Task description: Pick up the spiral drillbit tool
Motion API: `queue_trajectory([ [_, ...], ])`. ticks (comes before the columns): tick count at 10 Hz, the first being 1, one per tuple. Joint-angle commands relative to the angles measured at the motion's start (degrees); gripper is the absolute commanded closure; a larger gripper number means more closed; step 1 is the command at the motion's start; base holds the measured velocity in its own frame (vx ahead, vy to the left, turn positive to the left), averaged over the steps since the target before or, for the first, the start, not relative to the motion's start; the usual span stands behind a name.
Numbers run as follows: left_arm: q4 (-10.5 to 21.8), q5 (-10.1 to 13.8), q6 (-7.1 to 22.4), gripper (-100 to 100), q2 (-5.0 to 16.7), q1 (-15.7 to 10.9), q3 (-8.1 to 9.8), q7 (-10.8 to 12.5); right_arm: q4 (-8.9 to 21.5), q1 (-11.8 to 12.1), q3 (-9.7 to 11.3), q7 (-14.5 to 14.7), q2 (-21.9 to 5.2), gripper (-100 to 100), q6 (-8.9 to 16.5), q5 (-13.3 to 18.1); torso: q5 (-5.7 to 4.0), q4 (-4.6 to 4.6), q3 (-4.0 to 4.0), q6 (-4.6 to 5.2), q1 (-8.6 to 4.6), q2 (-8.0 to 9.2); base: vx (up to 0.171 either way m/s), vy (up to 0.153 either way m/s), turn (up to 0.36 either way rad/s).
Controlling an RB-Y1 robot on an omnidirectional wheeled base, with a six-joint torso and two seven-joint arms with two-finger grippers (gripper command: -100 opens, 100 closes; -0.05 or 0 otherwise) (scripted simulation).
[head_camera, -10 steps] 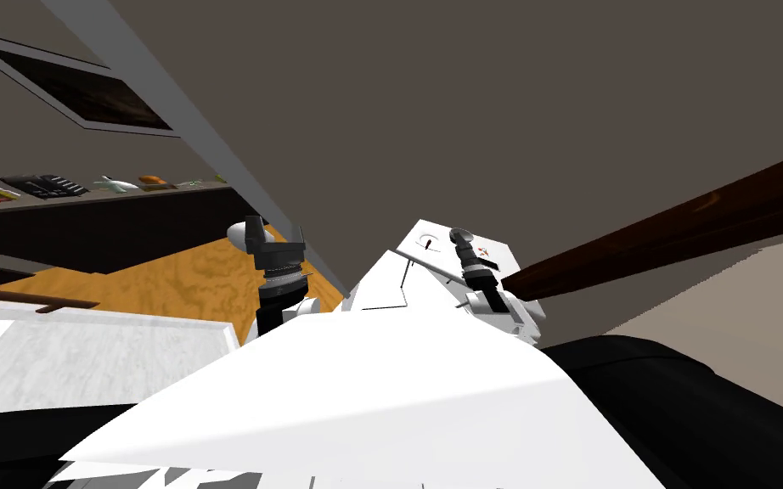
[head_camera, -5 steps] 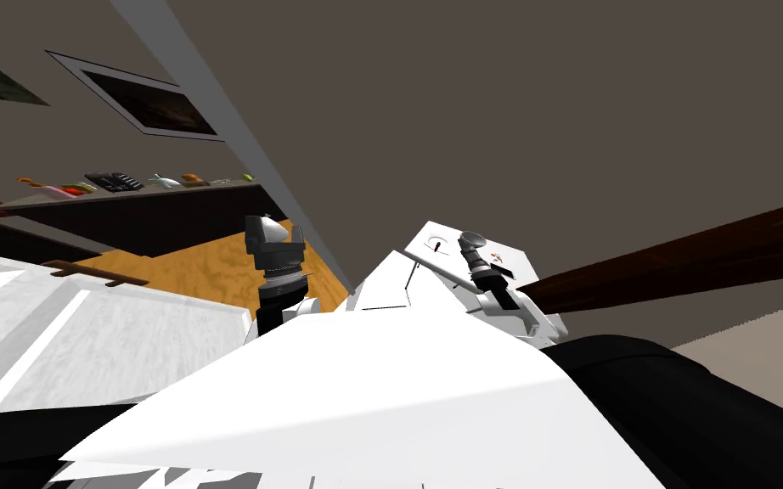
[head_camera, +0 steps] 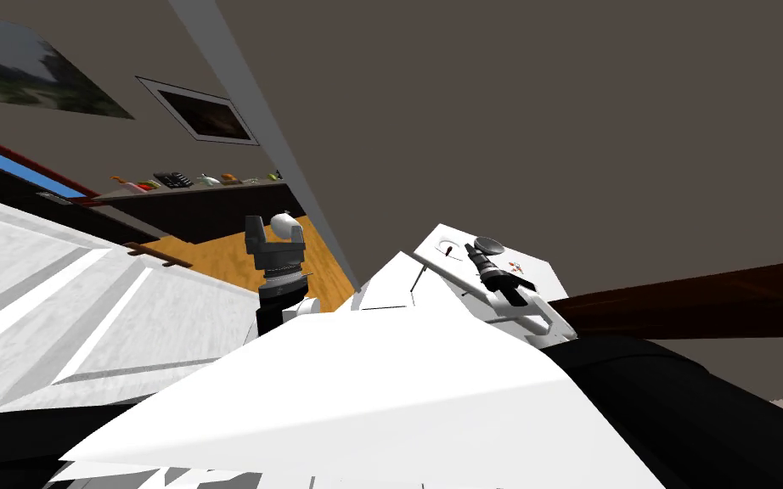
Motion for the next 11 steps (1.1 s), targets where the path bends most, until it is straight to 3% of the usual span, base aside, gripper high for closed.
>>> queue_trajectory([
  [1, 0.0, 0.0, 0.0, 0, 0.0, 0.0, 0.0, 0.0, 0.94, 0.05, -0.37, 0.86, -1.15, -100, 2.85, -0.36, 0.0, 0.0, 0.0, 0.0, 0.0, 0.0, 0.027, 0.057, 0.123],
  [6, 0.0, 0.0, 0.0, 0, 0.0, 0.01, 0.01, 0.0, 7.03, 1.68, -2.63, 4.61, -6.4, -100, 9.98, -3.36, -0.03, 0.0, 0.01, 0.05, -0.15, 0.02, 0.028, 0.041, 0.172],
  [11, 0.0, 0.0, 0.0, 0, 0.0, 0.01, 0.01, 0.0, 11.32, 2.95, -3.88, 7.29, -9.35, -100, 16.41, -5.75, -0.03, -0.01, -0.02, 0.01, -0.12, -0.03, 0.039, 0.036, 0.162],
])
